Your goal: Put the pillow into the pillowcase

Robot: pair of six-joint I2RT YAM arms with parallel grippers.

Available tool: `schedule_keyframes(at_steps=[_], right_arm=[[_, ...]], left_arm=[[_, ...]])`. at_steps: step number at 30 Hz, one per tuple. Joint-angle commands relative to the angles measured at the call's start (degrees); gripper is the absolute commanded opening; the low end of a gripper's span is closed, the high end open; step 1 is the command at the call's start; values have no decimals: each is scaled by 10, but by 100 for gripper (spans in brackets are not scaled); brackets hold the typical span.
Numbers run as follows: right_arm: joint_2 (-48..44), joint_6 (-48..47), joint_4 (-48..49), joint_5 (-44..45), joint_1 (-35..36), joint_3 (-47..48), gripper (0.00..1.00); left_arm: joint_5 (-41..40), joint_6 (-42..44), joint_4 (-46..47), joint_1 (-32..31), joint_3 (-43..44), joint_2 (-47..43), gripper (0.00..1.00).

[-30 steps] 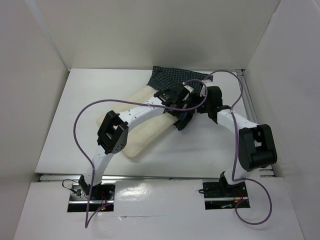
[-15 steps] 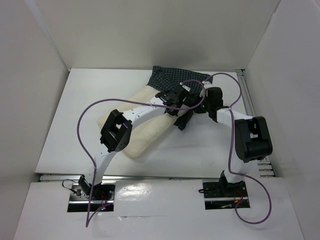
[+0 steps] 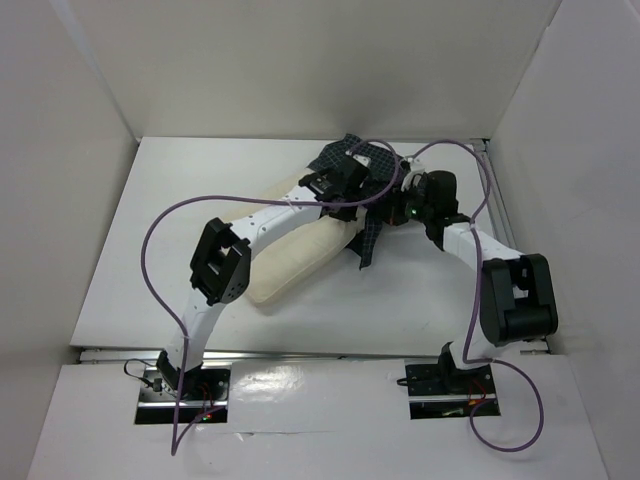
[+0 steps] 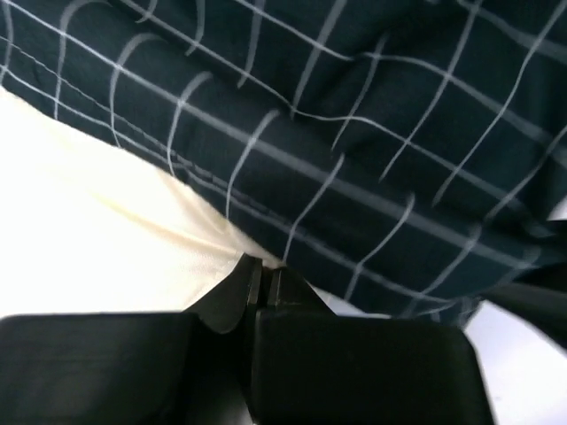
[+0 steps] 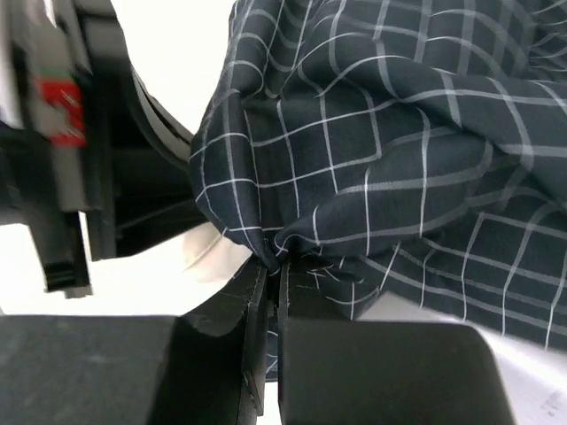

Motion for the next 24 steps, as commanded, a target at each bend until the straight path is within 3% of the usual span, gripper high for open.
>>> schedule_keyframes(at_steps=[1,5,6,7,11,13,14,18,24], right_arm=[[18,8,-21,-96,46,0,0],[13,39,-53,81,56,-50,0],[5,49,-53,102,56,-70,3],[-5,55,-61,119,56,-77,13],[-76,73,-51,155,56,-127,20],[-116,80,-36,142,61,-150,45],[-127,80,-30,136,61,-151,65],[-174,75,-60,142,66,-151,97],[-234,109,-104,256,72,-158,98]], left_arm=[[25,-57,102,6,51,-45,0],[25,-62,107,17,46,-70,0],[25,-63,107,17,36,-70,0],[17,-63,107,22,36,-78,0],[12,-69,102,33,36,-78,0],[26,-75,107,33,36,-78,0],[32,-75,107,33,36,-78,0],[37,-75,102,27,36,-66,0],[38,-75,109,22,28,-61,0]])
